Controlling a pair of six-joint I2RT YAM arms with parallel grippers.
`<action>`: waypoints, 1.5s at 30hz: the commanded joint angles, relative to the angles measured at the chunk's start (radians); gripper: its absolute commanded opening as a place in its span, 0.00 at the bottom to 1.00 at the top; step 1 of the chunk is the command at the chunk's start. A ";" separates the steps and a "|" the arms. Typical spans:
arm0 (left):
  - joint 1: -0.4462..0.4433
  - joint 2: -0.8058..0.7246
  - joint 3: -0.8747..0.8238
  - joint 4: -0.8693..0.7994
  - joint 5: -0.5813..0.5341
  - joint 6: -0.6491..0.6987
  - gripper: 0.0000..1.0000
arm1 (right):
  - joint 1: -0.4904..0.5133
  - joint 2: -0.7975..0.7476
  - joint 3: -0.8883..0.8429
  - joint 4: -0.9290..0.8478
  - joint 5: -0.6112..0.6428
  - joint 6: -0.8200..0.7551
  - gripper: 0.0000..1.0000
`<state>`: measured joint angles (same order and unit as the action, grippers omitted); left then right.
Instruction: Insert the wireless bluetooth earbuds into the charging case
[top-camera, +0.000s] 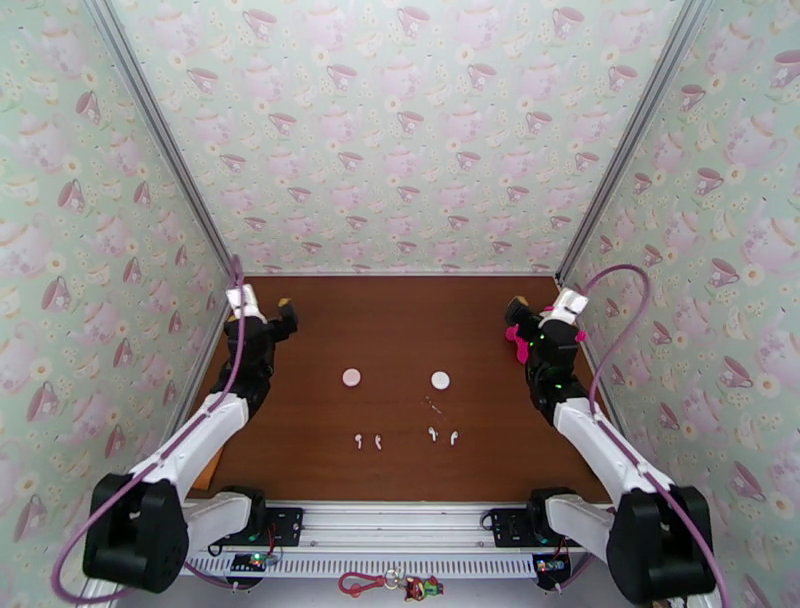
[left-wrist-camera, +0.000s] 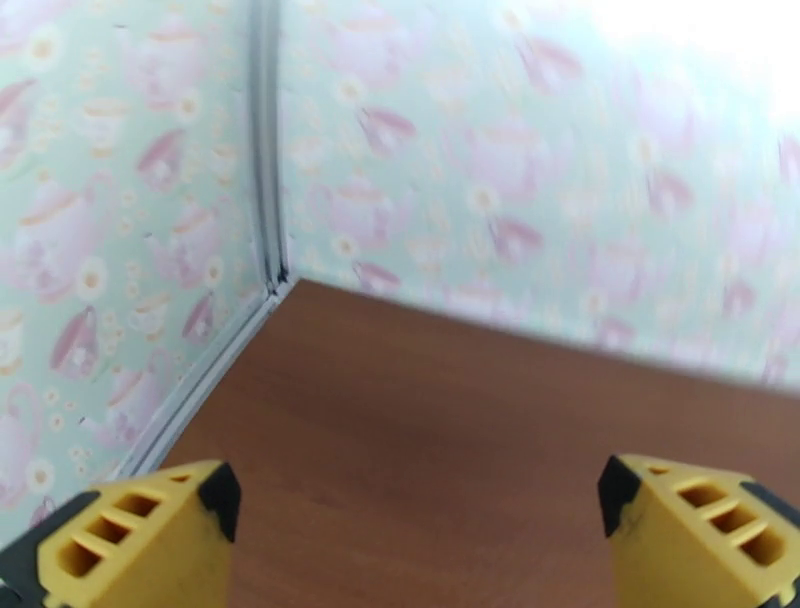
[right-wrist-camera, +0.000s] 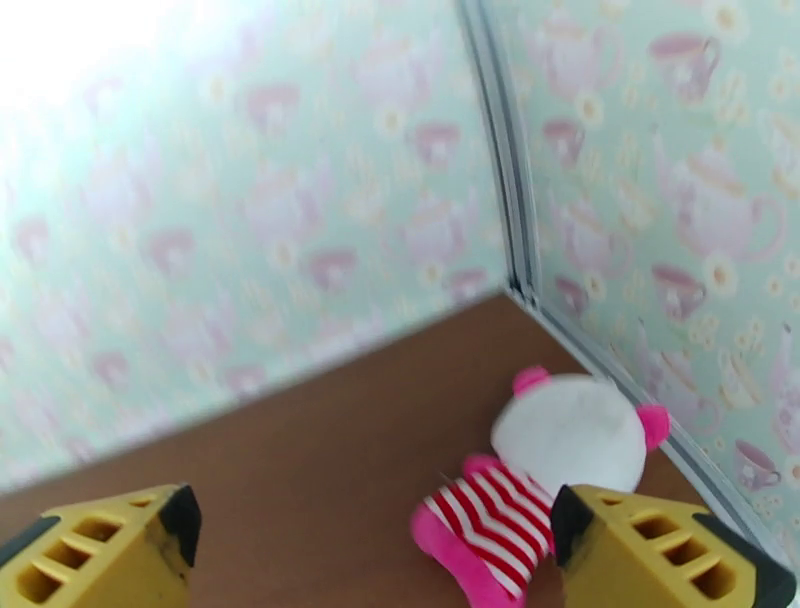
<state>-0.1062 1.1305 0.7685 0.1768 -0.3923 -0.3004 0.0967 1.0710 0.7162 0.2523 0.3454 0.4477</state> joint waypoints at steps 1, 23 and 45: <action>0.069 -0.051 0.047 -0.412 0.141 -0.343 1.00 | -0.002 -0.071 0.041 -0.393 0.042 0.398 0.99; -0.304 0.479 0.481 -1.121 0.386 -0.318 1.00 | 0.289 -0.050 0.328 -1.067 -0.097 0.122 0.99; -0.400 0.883 0.693 -1.141 0.386 -0.246 0.92 | 0.374 -0.167 0.324 -1.142 -0.172 0.124 0.99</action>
<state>-0.5121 1.9942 1.4223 -0.9501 -0.0250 -0.5495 0.4618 0.9142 1.0149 -0.8604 0.2031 0.5896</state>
